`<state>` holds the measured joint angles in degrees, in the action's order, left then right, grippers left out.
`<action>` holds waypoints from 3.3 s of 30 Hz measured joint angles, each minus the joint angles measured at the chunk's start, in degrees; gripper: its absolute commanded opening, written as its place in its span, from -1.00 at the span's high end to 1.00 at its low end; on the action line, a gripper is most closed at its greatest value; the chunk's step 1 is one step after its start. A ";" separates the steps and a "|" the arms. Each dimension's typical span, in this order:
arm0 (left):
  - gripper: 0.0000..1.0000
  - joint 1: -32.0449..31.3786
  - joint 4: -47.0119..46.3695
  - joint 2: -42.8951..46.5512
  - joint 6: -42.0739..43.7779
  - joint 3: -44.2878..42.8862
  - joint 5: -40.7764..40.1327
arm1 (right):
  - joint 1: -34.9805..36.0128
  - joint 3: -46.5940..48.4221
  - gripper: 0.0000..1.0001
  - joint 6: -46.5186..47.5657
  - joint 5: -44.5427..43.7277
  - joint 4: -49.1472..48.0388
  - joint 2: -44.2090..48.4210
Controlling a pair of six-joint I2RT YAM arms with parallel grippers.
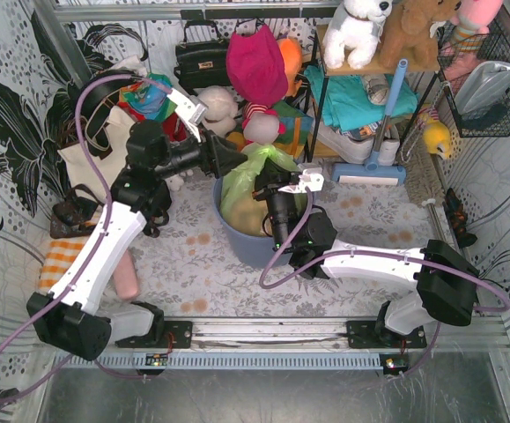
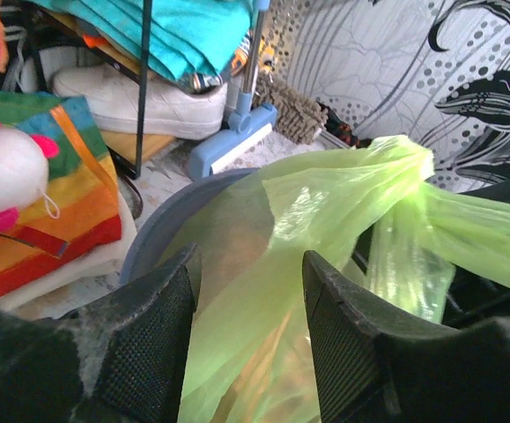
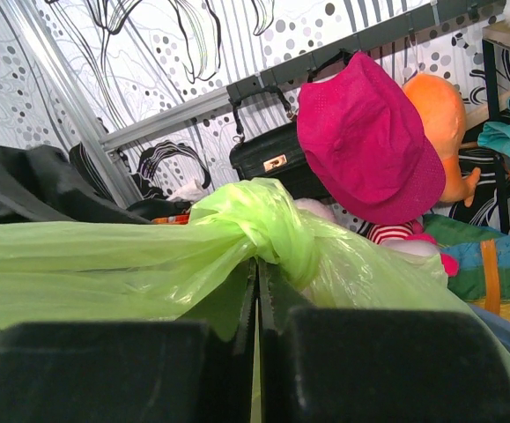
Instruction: Tie the trash bag
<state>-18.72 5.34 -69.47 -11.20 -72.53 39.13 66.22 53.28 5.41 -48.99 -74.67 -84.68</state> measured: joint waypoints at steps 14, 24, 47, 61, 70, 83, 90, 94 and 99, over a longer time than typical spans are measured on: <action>0.88 0.00 -0.17 -6.78 0.37 0.00 8.31 | 0.00 -0.33 1.00 0.00 0.22 -0.39 0.11; 1.00 0.00 -0.55 -1.95 0.42 2.16 11.47 | 0.00 -1.03 1.00 0.46 0.76 -1.70 0.09; 1.00 -1.88 -0.59 7.45 -0.74 14.43 15.54 | -1.64 -1.07 1.00 7.76 6.14 -8.46 -2.34; 0.65 -1.92 0.81 7.65 0.17 16.06 15.82 | -1.68 -1.07 1.00 10.97 14.97 -12.85 -3.78; 0.08 -1.92 6.73 9.81 3.19 14.19 8.66 | -2.14 -2.29 1.00 7.50 24.74 -11.58 -2.67; -0.11 -1.92 2.58 17.84 -2.58 8.57 -15.72 | -2.14 -3.23 1.00 5.99 28.44 -11.47 -2.03; -0.13 -1.92 -0.92 10.91 -8.66 3.37 -20.65 | -2.14 -3.58 1.00 5.99 28.41 -11.50 -2.03; -0.15 -1.92 -2.60 8.09 -10.93 2.25 -16.98 | -2.14 -3.58 1.00 5.99 28.41 -11.52 -2.03; -0.20 -2.84 -3.56 7.48 -12.28 2.27 -12.20 | -2.14 -3.58 1.00 5.99 28.39 -11.52 -2.03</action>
<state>-21.56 1.78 -62.00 -23.49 -70.26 26.94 64.07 49.69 11.40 -20.60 -86.19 -86.72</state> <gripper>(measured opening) 0.586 0.003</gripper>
